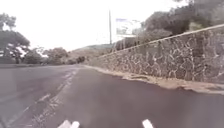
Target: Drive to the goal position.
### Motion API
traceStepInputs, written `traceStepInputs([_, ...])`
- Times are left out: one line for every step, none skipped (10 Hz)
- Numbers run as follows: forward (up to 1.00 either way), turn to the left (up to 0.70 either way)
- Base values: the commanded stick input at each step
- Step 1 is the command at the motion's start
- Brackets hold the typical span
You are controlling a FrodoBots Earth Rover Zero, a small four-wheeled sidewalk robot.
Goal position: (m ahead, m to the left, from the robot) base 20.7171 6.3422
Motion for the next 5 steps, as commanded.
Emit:
traceStepInputs([0.50,0.00])
traceStepInputs([0.50,0.00])
traceStepInputs([0.50,0.00])
traceStepInputs([0.50,0.00])
traceStepInputs([0.50,0.00])
